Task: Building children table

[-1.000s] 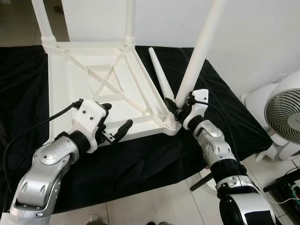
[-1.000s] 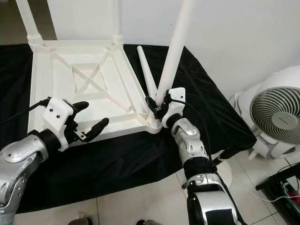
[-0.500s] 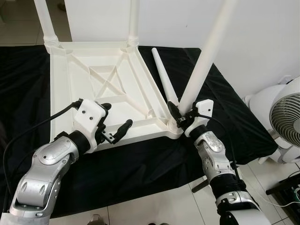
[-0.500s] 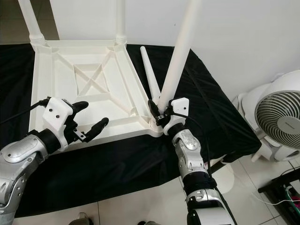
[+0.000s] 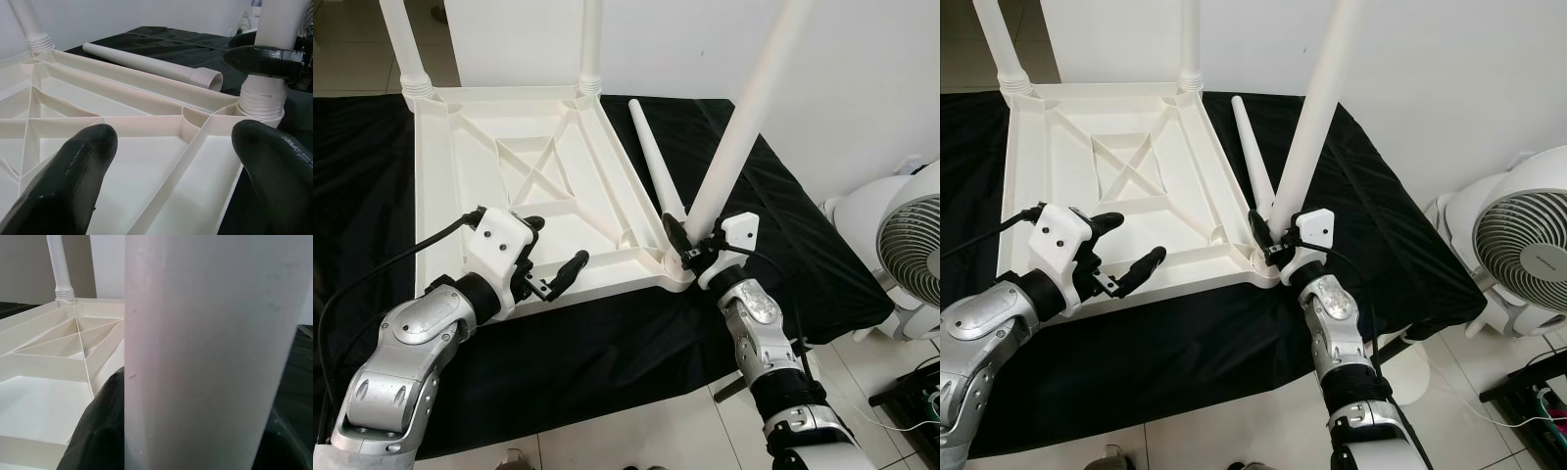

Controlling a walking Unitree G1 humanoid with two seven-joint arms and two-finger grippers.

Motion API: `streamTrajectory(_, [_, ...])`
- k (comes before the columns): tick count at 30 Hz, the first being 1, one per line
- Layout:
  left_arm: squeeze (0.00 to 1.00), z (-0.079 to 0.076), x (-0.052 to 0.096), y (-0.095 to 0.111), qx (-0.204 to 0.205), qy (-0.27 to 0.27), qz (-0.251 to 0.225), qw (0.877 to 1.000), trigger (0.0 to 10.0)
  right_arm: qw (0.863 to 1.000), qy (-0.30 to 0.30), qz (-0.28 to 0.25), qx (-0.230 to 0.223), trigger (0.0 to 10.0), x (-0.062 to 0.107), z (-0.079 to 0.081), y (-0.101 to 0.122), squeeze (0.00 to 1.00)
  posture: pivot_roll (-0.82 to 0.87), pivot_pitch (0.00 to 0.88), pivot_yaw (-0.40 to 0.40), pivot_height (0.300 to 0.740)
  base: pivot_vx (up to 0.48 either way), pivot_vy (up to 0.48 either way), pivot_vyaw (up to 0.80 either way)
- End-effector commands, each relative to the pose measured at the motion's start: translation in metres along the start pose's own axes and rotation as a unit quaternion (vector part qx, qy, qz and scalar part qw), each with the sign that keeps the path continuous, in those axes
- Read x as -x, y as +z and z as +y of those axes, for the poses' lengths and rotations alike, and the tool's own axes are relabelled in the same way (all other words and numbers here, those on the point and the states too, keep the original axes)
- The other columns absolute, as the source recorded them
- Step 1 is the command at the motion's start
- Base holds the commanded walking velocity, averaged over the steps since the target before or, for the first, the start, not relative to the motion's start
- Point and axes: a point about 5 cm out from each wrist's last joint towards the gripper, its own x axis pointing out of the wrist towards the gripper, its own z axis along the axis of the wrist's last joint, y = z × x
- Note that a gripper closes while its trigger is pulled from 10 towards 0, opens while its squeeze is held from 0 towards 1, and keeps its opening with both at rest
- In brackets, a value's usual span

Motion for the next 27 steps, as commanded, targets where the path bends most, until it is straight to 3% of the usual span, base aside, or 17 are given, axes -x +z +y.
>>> streamTrajectory(1, [0.00, -0.001, 0.002, 0.005, -0.003, 0.006, -0.008, 1.000, 10.0, 0.994, -0.005, 0.112, 0.003, 10.0, 0.028, 0.003, -0.044, 0.00, 0.15, 0.121, -0.084, 0.740, 0.000, 0.000, 0.00])
streamTrajectory(9, [0.00, -0.001, 0.003, 0.005, -0.002, 0.008, -0.008, 1.000, 10.0, 0.990, -0.023, 0.139, 0.029, 10.0, 0.036, 0.011, -0.057, 0.00, 0.15, 0.121, -0.083, 0.740, 0.000, 0.000, 0.00])
streamTrajectory(16, [0.00, -0.001, 0.002, 0.005, -0.004, 0.005, -0.007, 1.000, 10.0, 0.990, -0.039, 0.129, 0.033, 10.0, 0.036, 0.005, -0.054, 0.00, 0.15, 0.122, -0.079, 0.740, 0.000, 0.000, 0.00])
streamTrajectory(23, [0.00, -0.001, 0.002, 0.005, -0.004, 0.004, -0.007, 1.000, 10.0, 0.987, -0.086, 0.133, 0.016, 10.0, 0.029, 0.003, -0.051, 0.00, 0.15, 0.123, -0.078, 0.740, 0.000, 0.000, 0.00])
streamTrajectory(27, [0.00, -0.002, 0.002, 0.005, -0.002, 0.004, -0.007, 1.000, 10.0, 0.981, -0.135, 0.139, 0.011, 10.0, 0.020, 0.010, -0.049, 0.00, 0.15, 0.117, -0.087, 0.740, 0.000, 0.000, 0.00])
